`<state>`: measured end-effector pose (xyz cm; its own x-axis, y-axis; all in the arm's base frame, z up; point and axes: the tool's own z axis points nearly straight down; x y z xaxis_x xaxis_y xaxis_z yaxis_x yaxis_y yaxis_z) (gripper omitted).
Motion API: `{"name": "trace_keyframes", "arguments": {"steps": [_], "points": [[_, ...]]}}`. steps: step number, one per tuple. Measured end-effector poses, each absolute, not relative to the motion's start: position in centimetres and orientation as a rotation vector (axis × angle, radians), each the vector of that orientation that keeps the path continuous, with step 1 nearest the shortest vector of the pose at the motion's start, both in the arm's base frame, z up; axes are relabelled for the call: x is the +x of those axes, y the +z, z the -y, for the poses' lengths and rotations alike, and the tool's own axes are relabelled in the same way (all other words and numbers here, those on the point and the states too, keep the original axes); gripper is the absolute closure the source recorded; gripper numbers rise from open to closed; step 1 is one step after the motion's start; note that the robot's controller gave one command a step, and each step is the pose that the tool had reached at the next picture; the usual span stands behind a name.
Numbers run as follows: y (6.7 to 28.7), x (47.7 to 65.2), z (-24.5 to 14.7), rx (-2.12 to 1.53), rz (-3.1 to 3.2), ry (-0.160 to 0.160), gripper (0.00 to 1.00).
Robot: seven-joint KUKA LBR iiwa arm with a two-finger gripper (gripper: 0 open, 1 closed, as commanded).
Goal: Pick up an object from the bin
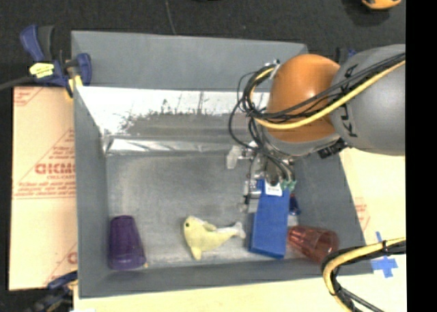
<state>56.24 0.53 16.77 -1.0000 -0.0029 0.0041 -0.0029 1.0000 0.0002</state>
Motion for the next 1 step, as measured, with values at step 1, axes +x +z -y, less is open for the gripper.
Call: {"name": "trace_keyframes", "arguments": {"steps": [1], "points": [[17.11, 56.42, -0.54, 0.004, 3.145, 0.0, 0.0]]}}
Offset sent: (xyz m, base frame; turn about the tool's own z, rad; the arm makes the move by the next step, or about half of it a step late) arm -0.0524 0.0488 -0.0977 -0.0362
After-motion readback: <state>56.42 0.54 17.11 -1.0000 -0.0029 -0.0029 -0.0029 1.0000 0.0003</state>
